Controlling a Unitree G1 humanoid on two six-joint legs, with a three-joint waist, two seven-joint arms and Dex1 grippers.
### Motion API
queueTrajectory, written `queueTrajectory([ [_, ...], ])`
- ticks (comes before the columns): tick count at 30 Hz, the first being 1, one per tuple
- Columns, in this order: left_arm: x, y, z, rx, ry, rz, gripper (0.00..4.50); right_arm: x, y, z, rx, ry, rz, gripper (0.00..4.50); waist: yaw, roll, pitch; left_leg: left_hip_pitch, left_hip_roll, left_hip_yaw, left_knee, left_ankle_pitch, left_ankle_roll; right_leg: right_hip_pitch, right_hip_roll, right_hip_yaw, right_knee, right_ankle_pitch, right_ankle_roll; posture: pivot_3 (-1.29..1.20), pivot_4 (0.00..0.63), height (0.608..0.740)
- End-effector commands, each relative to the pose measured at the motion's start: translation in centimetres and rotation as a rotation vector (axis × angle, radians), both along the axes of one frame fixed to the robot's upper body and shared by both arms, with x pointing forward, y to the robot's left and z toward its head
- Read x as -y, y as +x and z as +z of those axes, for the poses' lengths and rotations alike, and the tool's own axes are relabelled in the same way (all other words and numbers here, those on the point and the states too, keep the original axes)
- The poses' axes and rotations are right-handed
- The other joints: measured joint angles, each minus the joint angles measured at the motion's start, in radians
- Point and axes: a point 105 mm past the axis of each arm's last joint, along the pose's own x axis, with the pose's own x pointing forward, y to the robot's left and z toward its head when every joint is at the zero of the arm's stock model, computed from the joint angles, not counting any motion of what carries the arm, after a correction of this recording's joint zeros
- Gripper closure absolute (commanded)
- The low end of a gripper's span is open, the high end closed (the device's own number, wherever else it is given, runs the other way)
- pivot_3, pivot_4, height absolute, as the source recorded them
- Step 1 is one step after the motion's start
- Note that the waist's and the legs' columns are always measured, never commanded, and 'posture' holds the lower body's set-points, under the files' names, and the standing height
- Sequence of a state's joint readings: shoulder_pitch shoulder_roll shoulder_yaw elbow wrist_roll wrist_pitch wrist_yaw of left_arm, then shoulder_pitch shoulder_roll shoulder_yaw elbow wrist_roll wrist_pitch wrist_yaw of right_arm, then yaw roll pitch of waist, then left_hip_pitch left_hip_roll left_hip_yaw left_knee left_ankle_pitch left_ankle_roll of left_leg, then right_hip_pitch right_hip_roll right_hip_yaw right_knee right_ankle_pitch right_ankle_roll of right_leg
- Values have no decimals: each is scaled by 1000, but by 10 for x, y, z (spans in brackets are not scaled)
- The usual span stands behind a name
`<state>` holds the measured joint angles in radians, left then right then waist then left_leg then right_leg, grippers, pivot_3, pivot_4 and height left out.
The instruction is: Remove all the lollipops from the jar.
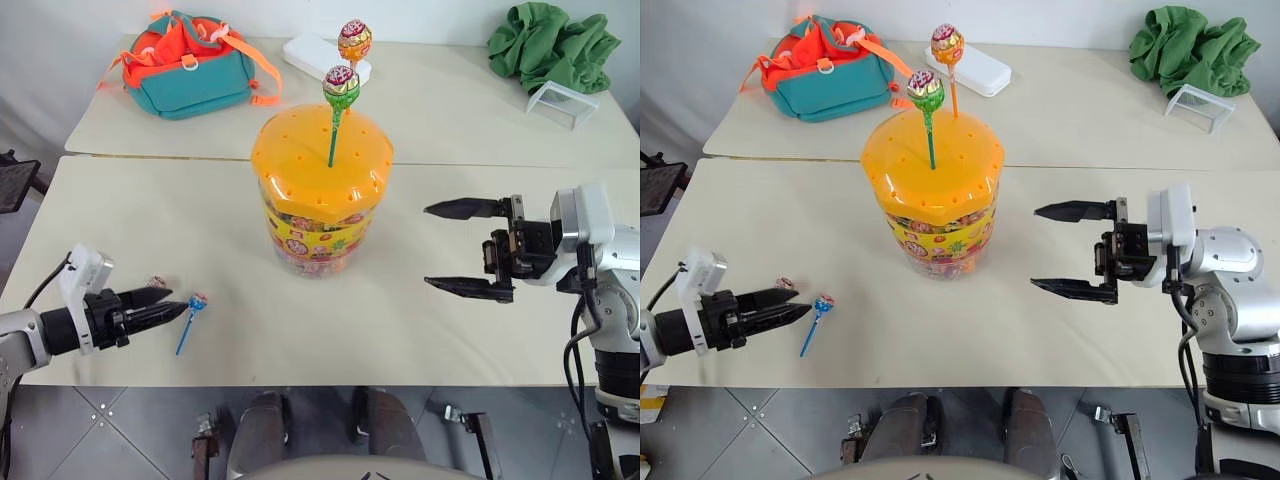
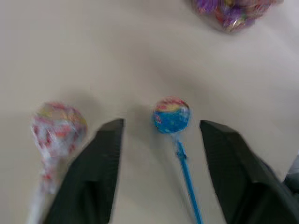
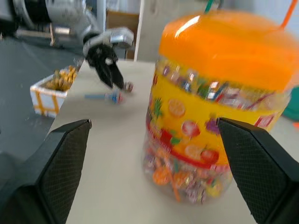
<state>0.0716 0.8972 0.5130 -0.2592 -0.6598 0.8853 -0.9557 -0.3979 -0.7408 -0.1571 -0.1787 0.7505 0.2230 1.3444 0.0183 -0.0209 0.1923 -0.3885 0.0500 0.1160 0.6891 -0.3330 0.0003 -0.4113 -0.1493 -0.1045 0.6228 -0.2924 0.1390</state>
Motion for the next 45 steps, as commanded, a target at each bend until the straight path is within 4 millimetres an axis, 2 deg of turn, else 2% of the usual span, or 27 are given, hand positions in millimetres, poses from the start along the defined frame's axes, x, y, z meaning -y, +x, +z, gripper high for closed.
queueTrajectory([
  [1, 12, 7, 45, 251, -49, -105, 544, -15, 10, 33, 15, 55, -90, 0, 0, 0, 0, 0, 0, 0, 0, 0, 0, 0, 0, 0, 0, 0, 0, 0, 150, 740],
  [2, 17, 5, 61, 338, -106, -158, 298, -24, 12, 43, 5, 83, -86, 0, -2, 0, 0, 0, 0, 0, 1, 0, 0, 0, 0, 0, 0, 0, 0, 0, 150, 740],
  [4, 24, -4, 91, 457, -287, -229, 298, -45, 8, 59, -2, 105, -19, 0, -7, 0, 0, 0, 1, 0, 1, 0, 0, -1, 0, 0, 2, 0, -1, 0, 150, 740],
  [5, 26, -6, 98, 487, -337, -243, 298, -53, 9, 65, -3, 103, -10, 0, -12, 0, 0, 0, 1, 0, 1, -1, -1, -1, 0, 0, 3, 0, -1, 0, 150, 740],
  [8, 37, -7, 109, 544, -438, -281, 298, -75, 20, 81, -13, 131, -24, 0, -23, 0, 0, 0, 1, 0, -1, -1, -1, -2, 0, -1, 4, 0, -1, 0, 150, 740],
  [11, 50, -7, 122, 610, -527, -322, 298, -99, 24, 87, -17, 123, -8, 0, -24, 0, 0, 0, 1, 0, -1, -1, -1, -2, 0, -1, 3, 0, -1, 0, 150, 740],
  [16, 62, -4, 125, 638, -540, -344, 298, -121, 17, 88, -35, 98, 49, 0, -21, 0, -1, -1, 0, 0, 0, -1, 0, -2, 0, -1, 4, 0, 0, 0, 150, 740],
  [19, 62, -1, 128, 644, -556, -337, 274, -124, 18, 84, -25, 73, 45, 608, -22, 0, -1, -1, 0, 0, 0, -1, 0, -2, 0, -1, 4, 0, 0, 0, 150, 740],
  [21, 64, -2, 130, 645, -561, -351, 274, -124, 20, 83, -17, 64, 44, 1212, -23, 0, -1, -1, 0, 0, 0, -1, 0, -2, 0, -1, 4, 0, 0, 0, 150, 740],
  [23, 64, -2, 132, 661, -554, -356, 0, -123, 21, 81, -7, 53, 43, 1836, -24, 0, -1, -1, 0, 0, 0, -1, 0, -2, 0, -1, 4, 0, 0, 0, 150, 740],
  [26, 63, -3, 136, 682, -564, -354, 0, -120, 23, 78, 6, 34, 40, 2821, -25, 0, -1, -1, 0, 0, 0, -1, 0, -2, 0, -1, 4, 0, 0, 0, 150, 740],
  [29, 62, 0, 136, 716, -526, -330, 0, -115, 27, 83, 24, 97, 54, 3914, -25, 0, -1, -1, 0, 0, 0, -1, 0, -2, 0, -1, 3, 0, 0, 0, 150, 740],
  [31, 65, 1, 132, 701, -528, -367, 0, -106, 23, 97, 42, 203, 120, 4458, -25, 0, -1, -1, 0, 0, 0, -1, 0, -2, 0, -1, 3, 0, 0, 0, 150, 740],
  [34, 68, 1, 125, 674, -506, -423, 0, -84, 2, 121, 28, 361, 279, 4458, -21, 0, -1, -1, 0, 1, 0, -1, 0, -2, 0, -1, 3, 0, 0, 0, 150, 740],
  [37, 66, 0, 124, 744, -417, -469, 0, -52, 4, 136, -20, 385, 224, 4458, -18, 0, -1, -2, 0, 0, 0, -1, 0, -2, 0, -2, 3, 0, 0, 0, 150, 740],
  [39, 66, -2, 119, 781, -347, -508, 0, -33, 8, 139, -57, 369, 157, 4458, -18, 0, -1, -2, 0, 0, 0, -2, 1, -2, 0, -2, 2, 0, 0, 0, 150, 740],
  [42, 69, -6, 111, 773, -287, -573, 0, 8, 27, 112, -157, 172, -91, 4458, -19, 0, -1, -2, 0, 2, -1, -2, 1, -2, 0, -2, -1, 0, 0, 0, 150, 740],
  [44, 75, -12, 102, 733, -232, -653, 0, 60, 54, 52, -260, -153, -449, 4458, -20, 0, -1, -1, 0, 2, -3, -2, 1, -2, 0, -2, -1, 0, 0, 0, 150, 740],
  [45, 77, -16, 99, 714, -217, -689, 0, 81, 57, 30, -300, -284, -553, 4458, -20, 0, -1, -1, 0, 2, -4, -2, 1, -2, 0, -2, -2, 0, 0, 0, 150, 740],
])
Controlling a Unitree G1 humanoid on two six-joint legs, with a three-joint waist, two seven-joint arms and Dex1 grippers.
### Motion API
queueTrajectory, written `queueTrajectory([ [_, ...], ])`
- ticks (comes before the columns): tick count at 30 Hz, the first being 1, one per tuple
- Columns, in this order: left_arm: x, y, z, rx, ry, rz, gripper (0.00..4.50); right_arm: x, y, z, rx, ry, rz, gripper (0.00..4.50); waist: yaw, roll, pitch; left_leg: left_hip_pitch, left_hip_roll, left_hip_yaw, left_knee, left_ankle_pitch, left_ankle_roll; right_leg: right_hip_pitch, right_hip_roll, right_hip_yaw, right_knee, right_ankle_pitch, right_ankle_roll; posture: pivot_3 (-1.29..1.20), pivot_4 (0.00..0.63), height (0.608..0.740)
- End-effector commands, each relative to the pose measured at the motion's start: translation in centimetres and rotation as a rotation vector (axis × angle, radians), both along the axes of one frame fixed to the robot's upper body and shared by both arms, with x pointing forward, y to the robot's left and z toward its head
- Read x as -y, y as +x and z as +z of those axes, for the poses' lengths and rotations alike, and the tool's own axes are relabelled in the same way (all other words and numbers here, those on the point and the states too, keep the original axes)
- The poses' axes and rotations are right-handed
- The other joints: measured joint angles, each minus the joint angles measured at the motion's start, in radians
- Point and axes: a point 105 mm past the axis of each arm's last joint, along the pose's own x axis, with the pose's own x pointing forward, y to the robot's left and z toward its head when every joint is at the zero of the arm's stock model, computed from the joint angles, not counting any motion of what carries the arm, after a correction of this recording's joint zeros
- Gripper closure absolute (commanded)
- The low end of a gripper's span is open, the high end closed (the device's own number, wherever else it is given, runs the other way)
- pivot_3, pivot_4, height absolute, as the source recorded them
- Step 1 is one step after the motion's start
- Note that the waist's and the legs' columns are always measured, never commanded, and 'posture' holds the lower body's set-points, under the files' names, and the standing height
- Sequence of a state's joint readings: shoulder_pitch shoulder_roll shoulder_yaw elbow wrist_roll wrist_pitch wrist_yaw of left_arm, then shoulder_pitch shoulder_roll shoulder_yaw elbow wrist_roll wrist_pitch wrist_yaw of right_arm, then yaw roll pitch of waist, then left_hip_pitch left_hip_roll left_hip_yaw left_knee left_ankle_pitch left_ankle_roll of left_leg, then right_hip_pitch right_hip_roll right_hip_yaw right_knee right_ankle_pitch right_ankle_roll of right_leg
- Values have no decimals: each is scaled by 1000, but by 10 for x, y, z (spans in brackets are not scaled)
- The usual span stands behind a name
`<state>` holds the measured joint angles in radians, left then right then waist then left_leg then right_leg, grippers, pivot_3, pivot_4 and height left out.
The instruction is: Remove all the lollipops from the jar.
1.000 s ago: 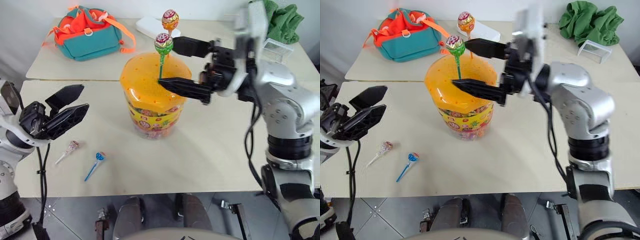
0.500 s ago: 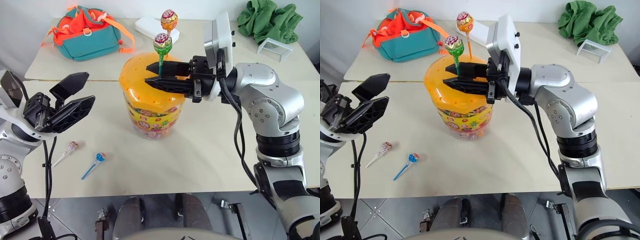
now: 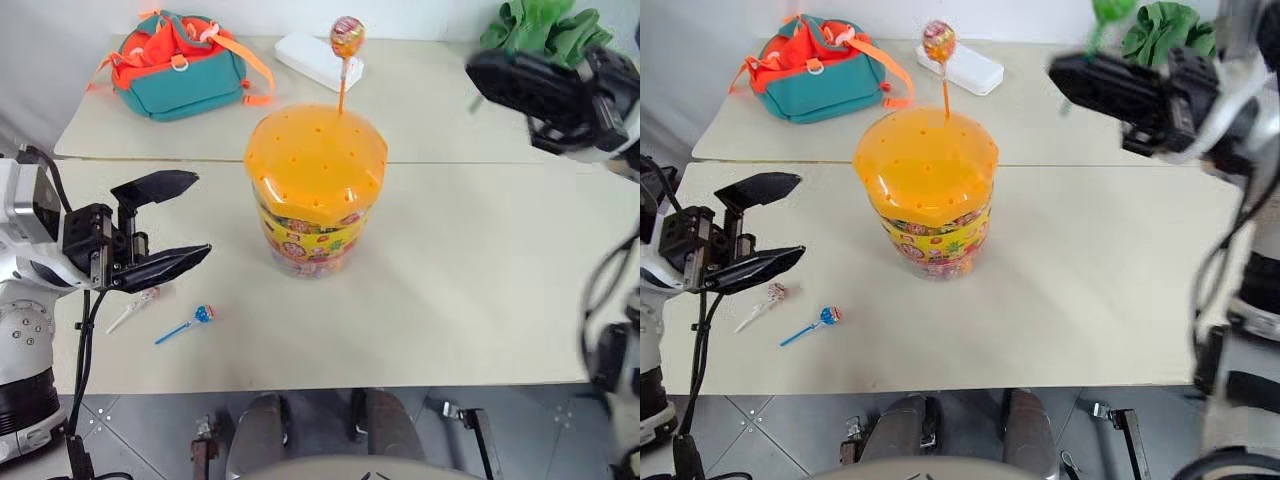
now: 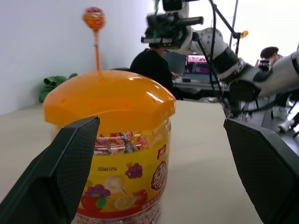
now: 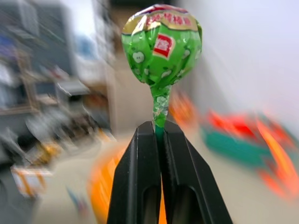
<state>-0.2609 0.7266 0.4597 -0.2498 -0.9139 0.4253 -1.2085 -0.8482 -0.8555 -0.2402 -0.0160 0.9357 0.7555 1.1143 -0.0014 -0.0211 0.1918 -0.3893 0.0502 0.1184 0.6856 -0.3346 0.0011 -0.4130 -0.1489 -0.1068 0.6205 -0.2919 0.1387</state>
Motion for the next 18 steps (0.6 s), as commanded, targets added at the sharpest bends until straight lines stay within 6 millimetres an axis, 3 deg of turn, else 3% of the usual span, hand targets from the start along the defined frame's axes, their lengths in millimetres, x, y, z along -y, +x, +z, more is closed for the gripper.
queueTrajectory([
  [1, 10, -16, -9, 30, 150, -111, 0, 93, 28, -97, -266, -536, -474, 4458, 2, -1, -1, 0, 0, 1, -1, 0, 0, 0, 0, 0, -1, 0, 0, 0, 150, 740],
  [4, 11, -18, -10, 40, 184, -142, 0, 138, 29, -143, -326, -754, -623, 4458, -2, -1, -1, 0, 0, 4, -1, 0, 0, 0, -1, 0, -3, 0, 0, 0, 150, 740],
  [8, 7, -16, -11, 55, 191, -122, 0, 171, 31, -187, -340, -982, -719, 4458, -24, 5, 1, 2, 1, 7, -1, 0, 0, 0, -1, 1, -3, 0, 0, 0, 150, 740],
  [12, 10, -15, -10, 64, 165, -105, 0, 164, 26, -204, -398, -918, -660, 4458, -32, 7, 0, 3, 2, 7, -1, 1, 0, -1, 0, 1, -1, 0, 0, 0, 150, 740],
  [15, 12, -12, -8, 71, 110, -63, 0, 151, 20, -202, -464, -807, -602, 3825, -25, 6, 0, 3, 2, 6, -1, 0, 0, 0, 0, 1, -1, 0, 0, 0, 150, 740],
  [18, 11, -12, -9, 35, 47, -25, 0, 129, 24, -176, -368, -662, -530, 2772, -23, 6, 0, 2, 2, 5, 0, 0, 0, 0, 0, 0, -1, 0, 0, 0, 150, 740],
])
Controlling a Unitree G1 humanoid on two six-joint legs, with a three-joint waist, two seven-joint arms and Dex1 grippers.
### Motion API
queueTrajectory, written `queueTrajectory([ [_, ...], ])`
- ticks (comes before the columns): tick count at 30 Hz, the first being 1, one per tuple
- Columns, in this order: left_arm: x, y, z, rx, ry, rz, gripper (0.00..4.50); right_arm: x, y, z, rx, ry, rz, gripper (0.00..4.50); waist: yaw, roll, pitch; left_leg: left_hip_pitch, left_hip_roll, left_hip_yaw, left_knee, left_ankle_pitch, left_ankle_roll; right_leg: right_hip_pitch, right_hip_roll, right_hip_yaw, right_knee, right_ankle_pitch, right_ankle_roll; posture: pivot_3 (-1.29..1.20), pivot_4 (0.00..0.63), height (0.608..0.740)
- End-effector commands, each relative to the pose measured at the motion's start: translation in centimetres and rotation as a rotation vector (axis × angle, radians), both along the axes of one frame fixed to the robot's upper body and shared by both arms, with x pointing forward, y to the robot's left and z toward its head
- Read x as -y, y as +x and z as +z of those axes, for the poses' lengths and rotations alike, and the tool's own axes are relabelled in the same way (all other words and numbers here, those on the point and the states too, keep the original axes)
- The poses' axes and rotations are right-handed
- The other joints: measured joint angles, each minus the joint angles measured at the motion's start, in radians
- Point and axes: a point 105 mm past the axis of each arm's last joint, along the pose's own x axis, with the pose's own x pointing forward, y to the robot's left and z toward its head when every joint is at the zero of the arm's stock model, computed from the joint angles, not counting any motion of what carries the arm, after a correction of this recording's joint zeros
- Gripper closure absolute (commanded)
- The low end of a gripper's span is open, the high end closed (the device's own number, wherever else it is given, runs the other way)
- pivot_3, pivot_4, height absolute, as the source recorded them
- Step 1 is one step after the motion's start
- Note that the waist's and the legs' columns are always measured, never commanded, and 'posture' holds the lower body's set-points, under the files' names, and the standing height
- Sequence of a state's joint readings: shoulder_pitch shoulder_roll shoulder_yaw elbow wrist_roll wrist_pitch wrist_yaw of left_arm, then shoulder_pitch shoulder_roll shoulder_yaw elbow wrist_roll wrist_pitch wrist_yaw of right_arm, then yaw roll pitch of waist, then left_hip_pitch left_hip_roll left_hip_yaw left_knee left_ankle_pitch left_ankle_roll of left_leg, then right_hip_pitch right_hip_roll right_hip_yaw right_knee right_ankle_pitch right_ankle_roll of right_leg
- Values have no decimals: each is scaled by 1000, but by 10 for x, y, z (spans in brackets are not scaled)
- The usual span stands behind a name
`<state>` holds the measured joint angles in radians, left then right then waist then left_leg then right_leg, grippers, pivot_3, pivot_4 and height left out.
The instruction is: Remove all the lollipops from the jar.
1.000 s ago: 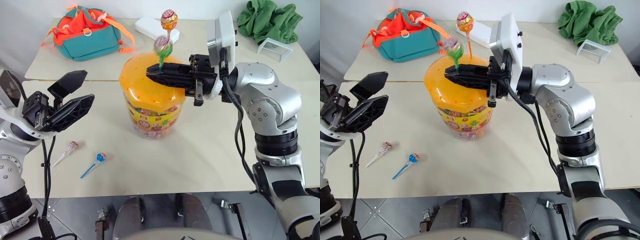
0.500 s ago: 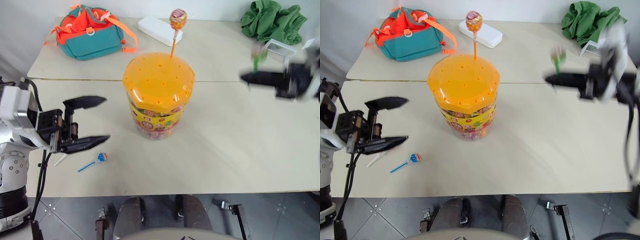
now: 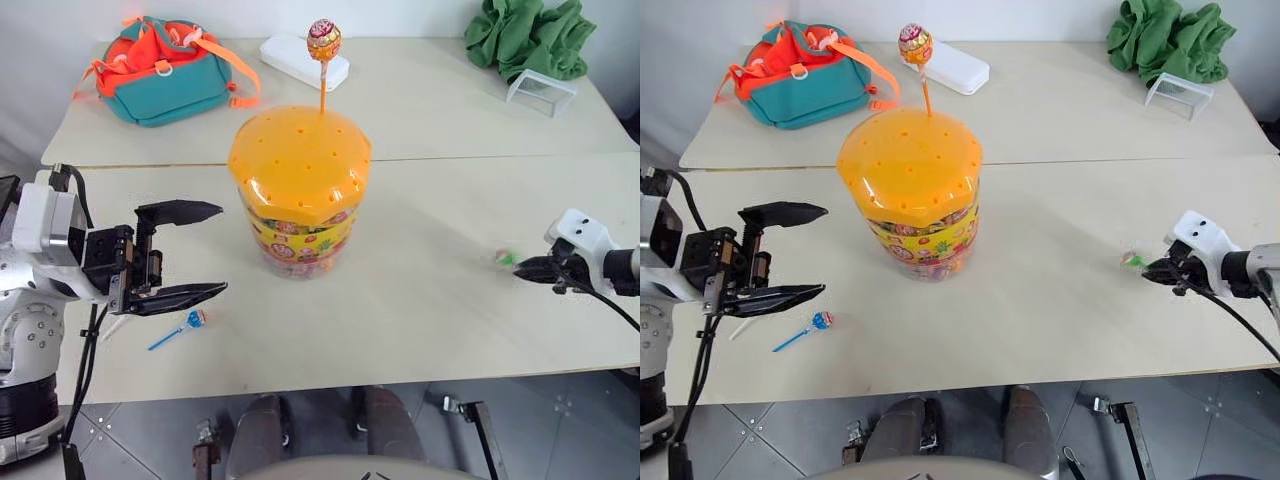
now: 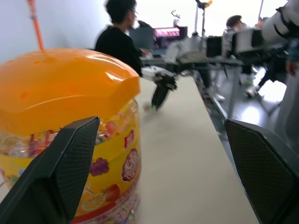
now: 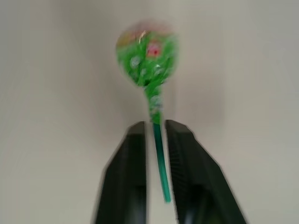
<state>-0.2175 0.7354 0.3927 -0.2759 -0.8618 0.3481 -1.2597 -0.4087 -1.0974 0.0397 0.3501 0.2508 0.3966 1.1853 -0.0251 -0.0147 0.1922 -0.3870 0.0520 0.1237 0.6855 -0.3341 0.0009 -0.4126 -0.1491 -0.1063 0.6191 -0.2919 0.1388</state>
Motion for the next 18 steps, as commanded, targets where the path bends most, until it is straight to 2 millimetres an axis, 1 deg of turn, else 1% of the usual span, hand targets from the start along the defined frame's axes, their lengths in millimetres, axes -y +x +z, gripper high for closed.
queueTrajectory([
  [1, -1, -6, 8, 12, -63, 39, 0, -25, 5, 43, 168, 160, 98, 2450, 0, 0, 0, 0, 0, 0, 0, 0, 0, 0, 0, 0, 0, 0, 0, 0, 150, 740],
  [2, -9, -5, 11, -14, -100, 77, 0, -52, 6, 79, 314, 331, 201, 2114, 0, 0, 0, 0, 0, 0, 0, 0, 0, 0, 0, 0, 0, 0, 0, 0, 150, 740],
  [3, -17, -4, 15, -41, -139, 108, 0, -74, 1, 110, 431, 475, 303, 1786, -4, 0, 0, 0, 0, 0, 0, 0, 0, 0, 0, 0, 0, 0, 0, 0, 150, 740],
  [4, -22, -4, 17, -59, -163, 127, 0, -86, -7, 130, 500, 568, 373, 1786, -7, 1, 1, 0, 1, -1, 0, 0, 0, 0, 0, 0, 1, 0, 0, 0, 150, 740],
  [5, -27, -3, 21, -66, -196, 153, 0, -96, -9, 141, 529, 617, 407, 1786, -6, 2, 1, 1, 2, -1, 0, 0, 0, -1, 1, 0, 1, 0, 0, 0, 150, 740],
  [6, -31, -1, 24, -67, -231, 174, 0, -103, -8, 147, 533, 644, 414, 1786, -2, 3, 1, 1, 2, -3, 0, 0, 0, -1, 1, 0, 1, 0, 0, 0, 150, 740],
  [8, -37, 3, 29, -74, -287, 212, 0, -126, -5, 161, 571, 686, 468, 1786, 2, 1, 1, 1, 1, -3, 0, 0, 0, 0, 0, 0, 2, 0, 0, 0, 150, 740],
  [9, -40, 7, 35, -82, -342, 235, 0, -140, -3, 168, 558, 706, 492, 1786, 6, 0, 0, 1, 1, -4, 0, 0, 0, 1, 0, -1, 2, 0, 0, 0, 150, 740],
  [10, -43, 10, 38, -88, -380, 250, 0, -149, -1, 172, 544, 714, 505, 1786, 11, 0, 0, 1, 1, -4, 1, 0, 0, 1, 0, -2, 2, 0, 0, 0, 150, 740],
  [12, -45, 13, 44, -83, -425, 255, 0, -172, 5, 183, 515, 756, 532, 1786, 17, 0, 0, 0, 0, -4, 1, 0, 0, 1, -1, -2, 2, 0, 0, 0, 150, 740],
  [15, -43, 11, 45, -96, -428, 233, 0, -194, 7, 187, 489, 750, 573, 1786, 23, 0, 0, -1, 0, -4, 2, 0, 0, 0, 0, -2, 3, 0, 0, 0, 150, 740],
  [18, -40, 9, 41, -130, -427, 205, 0, -213, 15, 190, 461, 743, 565, 1786, 22, 0, 0, -2, 0, -4, 1, -1, 0, -1, 0, -3, 3, 0, 0, 0, 150, 740],
])
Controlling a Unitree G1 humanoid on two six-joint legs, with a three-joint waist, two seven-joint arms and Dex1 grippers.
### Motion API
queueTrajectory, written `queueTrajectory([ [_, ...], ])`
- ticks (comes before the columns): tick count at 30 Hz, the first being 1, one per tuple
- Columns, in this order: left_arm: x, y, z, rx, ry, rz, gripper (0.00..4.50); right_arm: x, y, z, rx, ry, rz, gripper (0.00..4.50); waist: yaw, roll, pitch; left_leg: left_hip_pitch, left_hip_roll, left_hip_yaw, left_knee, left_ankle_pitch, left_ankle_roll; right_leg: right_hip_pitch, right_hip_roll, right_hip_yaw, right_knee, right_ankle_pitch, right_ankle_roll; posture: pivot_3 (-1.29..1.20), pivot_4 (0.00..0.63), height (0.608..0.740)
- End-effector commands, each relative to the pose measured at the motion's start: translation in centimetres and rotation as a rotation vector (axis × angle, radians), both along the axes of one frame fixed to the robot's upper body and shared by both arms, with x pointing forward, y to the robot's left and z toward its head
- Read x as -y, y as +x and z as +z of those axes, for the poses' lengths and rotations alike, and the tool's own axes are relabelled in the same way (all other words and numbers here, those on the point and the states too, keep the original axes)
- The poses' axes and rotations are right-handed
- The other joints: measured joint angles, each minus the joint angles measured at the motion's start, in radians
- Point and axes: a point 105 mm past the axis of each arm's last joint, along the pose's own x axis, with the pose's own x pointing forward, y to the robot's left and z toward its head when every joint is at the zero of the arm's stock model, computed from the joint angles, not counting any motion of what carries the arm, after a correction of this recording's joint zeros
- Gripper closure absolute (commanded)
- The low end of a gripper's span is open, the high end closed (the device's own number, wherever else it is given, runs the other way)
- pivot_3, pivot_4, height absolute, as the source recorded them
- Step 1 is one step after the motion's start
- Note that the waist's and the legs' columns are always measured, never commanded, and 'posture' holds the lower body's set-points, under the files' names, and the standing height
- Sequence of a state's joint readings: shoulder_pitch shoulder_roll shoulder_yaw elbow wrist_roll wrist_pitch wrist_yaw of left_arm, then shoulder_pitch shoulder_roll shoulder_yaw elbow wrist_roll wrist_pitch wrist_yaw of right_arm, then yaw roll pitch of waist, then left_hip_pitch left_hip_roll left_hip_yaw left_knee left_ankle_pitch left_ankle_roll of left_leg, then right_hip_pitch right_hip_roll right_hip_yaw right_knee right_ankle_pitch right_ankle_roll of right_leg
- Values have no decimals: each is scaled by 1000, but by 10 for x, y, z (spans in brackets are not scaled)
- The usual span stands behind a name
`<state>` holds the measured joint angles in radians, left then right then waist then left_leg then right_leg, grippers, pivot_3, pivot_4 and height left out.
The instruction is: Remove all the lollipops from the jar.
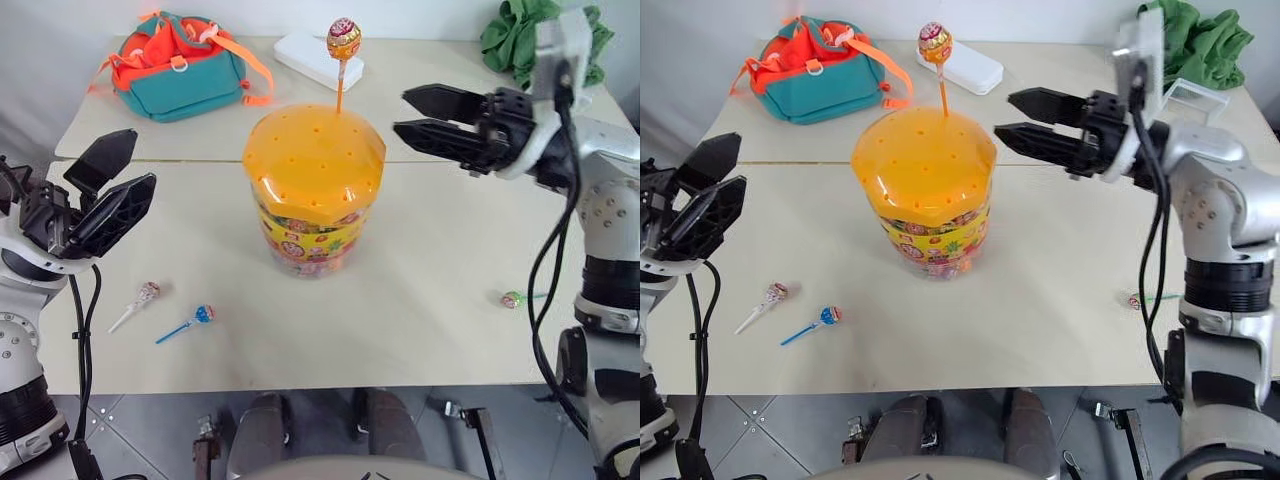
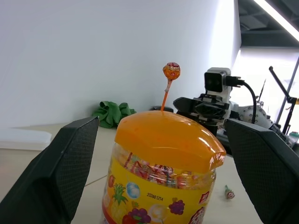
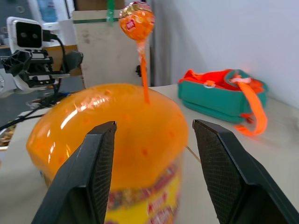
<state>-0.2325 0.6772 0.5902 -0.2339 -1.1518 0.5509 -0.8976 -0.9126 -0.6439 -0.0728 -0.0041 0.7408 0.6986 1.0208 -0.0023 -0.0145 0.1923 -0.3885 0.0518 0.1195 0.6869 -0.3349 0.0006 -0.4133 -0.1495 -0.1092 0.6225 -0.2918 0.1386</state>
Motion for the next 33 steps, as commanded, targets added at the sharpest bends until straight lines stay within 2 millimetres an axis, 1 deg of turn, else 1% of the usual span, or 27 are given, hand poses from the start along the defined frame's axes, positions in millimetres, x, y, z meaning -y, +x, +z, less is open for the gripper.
queueTrajectory([
  [1, 3, -9, 4, 13, -5, -41, 0, -16, 5, 12, 18, 2, -14, 1786, -3, 0, 0, 0, 0, 0, 0, 0, 0, 0, 0, 0, 0, 0, 0, 0, 150, 740],
  [3, 4, -9, 2, 7, -4, -45, 0, -25, 7, 17, 15, 21, 2, 1786, -4, 0, 0, 0, 0, 1, 0, 0, 0, 0, 0, 0, 0, 0, 0, 0, 150, 740],
  [6, 6, -8, -1, 1, -4, -54, 0, -44, 5, 18, 16, 21, 71, 1786, -6, 0, 0, 0, 0, 1, 0, 0, 0, 0, 0, 0, 0, 0, 0, 0, 150, 740],
  [8, 7, -8, -1, 2, -6, -56, 0, -50, 4, 21, 14, 36, 95, 1786, -8, 0, 0, 0, 0, 1, 0, 0, 0, 0, 0, 0, 0, 0, 0, 0, 150, 740],
  [11, 8, -7, -1, 8, -4, -59, 0, -58, 11, 21, 12, 36, 89, 2307, -7, 0, 0, 0, 0, 0, 0, 0, 0, 0, 0, 0, 0, 0, 0, 0, 150, 740],
  [12, 9, -7, -1, 10, -5, -58, 0, -59, 11, 22, 16, 39, 97, 2571, -8, 0, 0, 0, 0, 1, 0, 0, 0, 0, 0, 0, 0, 0, 0, 0, 150, 740],
  [15, 9, -7, -1, 14, -4, -57, 0, -60, 11, 26, 19, 57, 111, 3621, -10, 0, 0, 0, 0, 0, 0, 0, 0, 0, 0, 0, 0, 0, 0, 0, 150, 740],
  [17, 10, -7, 0, 22, 1, -56, 0, -56, 13, 29, 35, 65, 106, 4319, -11, 0, 0, 0, 0, 0, 0, 0, 0, 0, 0, 0, 0, 0, 0, 0, 150, 740],
  [18, 10, -7, 0, 30, 6, -54, 0, -53, 14, 31, 51, 73, 101, 4449, -13, 0, 0, 0, 0, 0, 0, 0, 0, 0, 0, 0, 0, 0, 0, 0, 150, 740],
  [19, 10, -7, 0, 38, 13, -57, 0, -48, 16, 36, 71, 92, 81, 4449, -14, 0, 0, 0, 0, 0, -1, 0, 0, 0, 0, 0, 0, 0, 0, 0, 150, 740],
  [20, 11, -7, 1, 46, 19, -61, 0, -43, 17, 42, 103, 125, 70, 4449, -14, 0, 0, 0, 0, 0, -1, 0, 0, 0, 0, 0, 0, 0, 0, 0, 150, 740],
  [22, 13, -8, 1, 90, 62, -64, 0, -25, 15, 57, 144, 235, 83, 4449, -13, 0, 0, 0, 0, 0, -1, 0, 0, 0, 0, 0, 0, 0, 0, 0, 150, 740],
  [23, 15, -6, -1, 105, 106, -75, 0, -9, 15, 63, 163, 272, 69, 4449, -12, 0, 0, 0, 0, 0, -1, 0, 0, 0, 0, 0, 0, 0, 0, 0, 150, 740],
  [25, 18, -4, -3, 120, 174, -99, 0, 16, 15, 65, 164, 261, 32, 4449, -3, 0, 0, 0, -1, 1, -1, 0, 0, 0, 0, 0, 0, 0, 0, 0, 150, 740],
  [27, 20, -5, -7, 128, 245, -135, 0, 39, 16, 61, 139, 207, -16, 4449, 0, 0, 0, 0, -1, 1, -1, 0, 0, 0, 0, -1, -1, 0, 0, 0, 150, 740],
  [28, 22, -5, -9, 132, 277, -152, 0, 51, 18, 56, 100, 170, -54, 4449, -2, 0, 0, 0, -1, 1, -1, 0, 0, 0, 0, 0, -1, 0, 0, 0, 150, 740],
  [29, 24, -6, -13, 131, 318, -174, 0, 69, 23, 44, 58, 81, -139, 4449, -1, 0, 0, 0, -1, 1, -2, 0, 0, 0, 0, 0, -2, 0, 0, 0, 150, 740],
  [30, 26, -6, -18, 130, 364, -198, 0, 90, 29, 27, -2, -29, -242, 4449, -1, 0, 0, 0, -1, 2, -3, 0, 0, 0, 0, 0, -2, 0, 0, 0, 150, 740],
  [31, 28, -7, -22, 124, 395, -223, 0, 111, 30, 9, -57, -148, -328, 4449, 0, 0, 0, 0, -1, 1, -3, 0, 0, 0, 0, -1, -3, 0, 0, 0, 150, 740],
  [32, 29, -8, -25, 119, 416, -243, 0, 130, 27, -9, -91, -273, -386, 4449, 1, 0, 0, 0, -1, 2, -3, 0, 0, 0, 0, -1, -3, 0, 0, 0, 150, 740],
  [33, 31, -9, -28, 118, 431, -256, 0, 142, 24, -22, -127, -351, -421, 4449, 1, 0, 0, 0, -1, 2, -4, 0, 0, -1, 0, -1, -4, 0, 0, 0, 150, 740],
])
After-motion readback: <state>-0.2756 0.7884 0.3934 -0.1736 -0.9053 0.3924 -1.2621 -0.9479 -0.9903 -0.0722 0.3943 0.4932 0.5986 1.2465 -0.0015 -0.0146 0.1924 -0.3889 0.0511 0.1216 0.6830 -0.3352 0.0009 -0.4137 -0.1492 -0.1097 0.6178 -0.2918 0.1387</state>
